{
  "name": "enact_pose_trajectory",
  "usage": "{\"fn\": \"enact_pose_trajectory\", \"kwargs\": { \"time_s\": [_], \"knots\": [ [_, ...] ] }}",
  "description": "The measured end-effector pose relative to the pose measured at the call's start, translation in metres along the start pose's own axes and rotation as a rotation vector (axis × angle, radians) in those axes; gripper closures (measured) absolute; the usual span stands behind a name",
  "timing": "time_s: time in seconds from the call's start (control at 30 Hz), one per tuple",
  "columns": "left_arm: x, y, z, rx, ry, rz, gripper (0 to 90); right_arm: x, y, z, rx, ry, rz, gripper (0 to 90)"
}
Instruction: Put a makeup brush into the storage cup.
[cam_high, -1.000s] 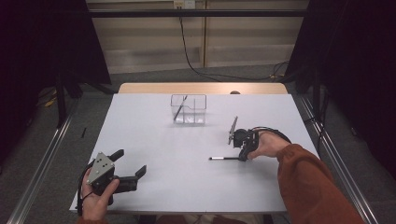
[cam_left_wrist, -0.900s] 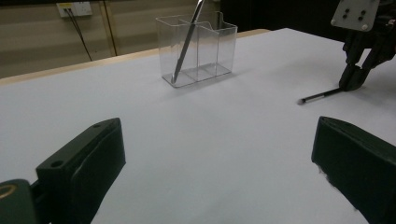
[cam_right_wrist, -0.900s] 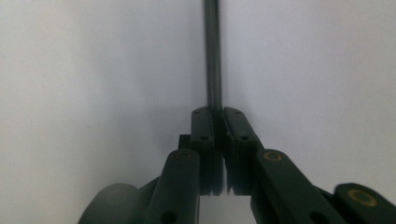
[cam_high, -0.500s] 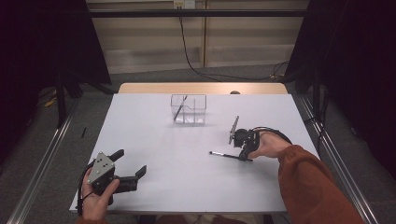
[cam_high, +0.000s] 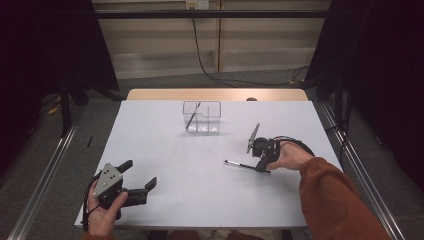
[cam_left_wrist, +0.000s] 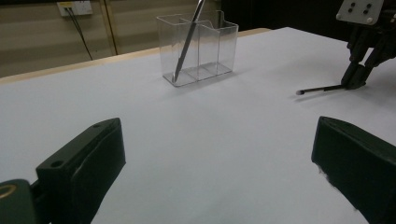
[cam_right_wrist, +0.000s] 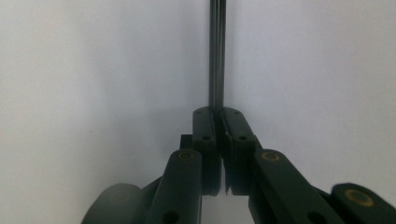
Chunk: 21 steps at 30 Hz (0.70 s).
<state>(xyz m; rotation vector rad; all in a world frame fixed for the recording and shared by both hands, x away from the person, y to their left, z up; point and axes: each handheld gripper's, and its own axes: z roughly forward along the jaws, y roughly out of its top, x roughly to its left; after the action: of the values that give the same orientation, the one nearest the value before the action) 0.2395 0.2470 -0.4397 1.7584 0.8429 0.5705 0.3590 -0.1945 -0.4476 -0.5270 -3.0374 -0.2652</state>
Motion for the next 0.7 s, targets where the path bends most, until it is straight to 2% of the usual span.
{"fn": "enact_pose_trajectory", "kwargs": {
  "time_s": [0.27, 0.53, 0.63, 0.67, 0.7],
  "knots": [
    [0.000, 0.000, 0.000, 0.002, 0.000, 0.002, 2.6, 0.001, -0.004, -0.003, -0.041, 0.005, 0.041, 84.9],
    [0.000, 0.000, 0.000, 0.000, 0.004, 0.000, 2.6, 0.000, -0.013, -0.012, -0.121, -0.037, 0.084, 84.9],
    [0.000, 0.000, 0.000, -0.002, 0.006, 0.000, 2.5, 0.002, -0.015, -0.016, -0.162, -0.044, 0.119, 84.9],
    [0.000, 0.000, 0.000, -0.002, 0.006, 0.001, 2.5, 0.001, -0.017, -0.016, -0.182, -0.051, 0.116, 84.9],
    [0.000, 0.000, 0.000, -0.001, 0.008, 0.000, 2.5, 0.002, -0.018, -0.017, -0.188, -0.049, 0.142, 84.8]
  ]
}}
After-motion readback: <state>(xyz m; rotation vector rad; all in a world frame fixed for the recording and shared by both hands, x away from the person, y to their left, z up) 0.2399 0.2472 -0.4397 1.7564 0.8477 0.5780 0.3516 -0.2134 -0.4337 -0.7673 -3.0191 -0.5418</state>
